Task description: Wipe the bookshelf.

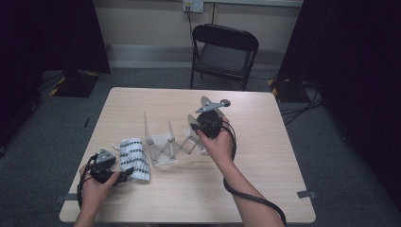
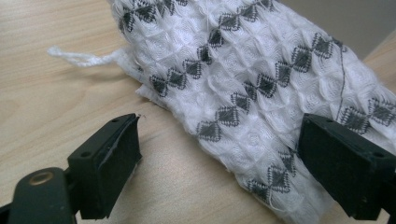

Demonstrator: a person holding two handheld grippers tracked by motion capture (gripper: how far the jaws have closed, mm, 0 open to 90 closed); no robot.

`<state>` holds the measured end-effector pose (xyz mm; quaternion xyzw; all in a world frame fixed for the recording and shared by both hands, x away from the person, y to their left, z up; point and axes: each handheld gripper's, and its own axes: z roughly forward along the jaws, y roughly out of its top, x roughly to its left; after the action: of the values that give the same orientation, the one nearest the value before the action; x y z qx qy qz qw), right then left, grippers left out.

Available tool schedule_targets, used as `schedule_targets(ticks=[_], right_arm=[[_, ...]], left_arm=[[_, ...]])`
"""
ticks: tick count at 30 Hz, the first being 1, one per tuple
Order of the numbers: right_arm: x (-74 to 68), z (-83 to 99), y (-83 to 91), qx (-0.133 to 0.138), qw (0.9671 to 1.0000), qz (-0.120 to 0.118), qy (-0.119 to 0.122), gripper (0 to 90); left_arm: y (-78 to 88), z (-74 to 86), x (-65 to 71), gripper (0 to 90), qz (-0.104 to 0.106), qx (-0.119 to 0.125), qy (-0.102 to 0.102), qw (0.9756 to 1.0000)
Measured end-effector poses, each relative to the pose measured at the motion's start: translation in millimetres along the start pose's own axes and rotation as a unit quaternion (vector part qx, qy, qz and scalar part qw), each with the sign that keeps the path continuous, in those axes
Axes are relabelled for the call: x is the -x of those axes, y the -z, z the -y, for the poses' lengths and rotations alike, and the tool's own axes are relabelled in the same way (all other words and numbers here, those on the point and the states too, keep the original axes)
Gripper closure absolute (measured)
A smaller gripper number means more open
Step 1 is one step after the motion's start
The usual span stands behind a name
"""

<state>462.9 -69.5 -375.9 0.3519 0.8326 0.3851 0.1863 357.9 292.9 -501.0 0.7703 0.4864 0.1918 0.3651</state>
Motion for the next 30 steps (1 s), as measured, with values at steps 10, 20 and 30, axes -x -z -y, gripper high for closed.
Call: schedule_targets(ticks=[10,20,30], right_arm=[[2.6,0.7,2.3,0.002,0.9999,-0.005,-0.013,90.0],[10.1,2.3,10.5,0.009,0.9998,-0.009,-0.015,90.0],[12.7,-2.1,17.0,0.007,0.9997,-0.019,-0.012,90.0]], left_arm=[[-0.1,0.0,0.0,12.8,0.0,0.0,0.0,1.0],[-0.5,-0.2,0.1,12.6,0.001,0.001,0.001,1.0],[-0.6,-0.3,0.1,12.5,0.001,0.001,0.0,1.0]])
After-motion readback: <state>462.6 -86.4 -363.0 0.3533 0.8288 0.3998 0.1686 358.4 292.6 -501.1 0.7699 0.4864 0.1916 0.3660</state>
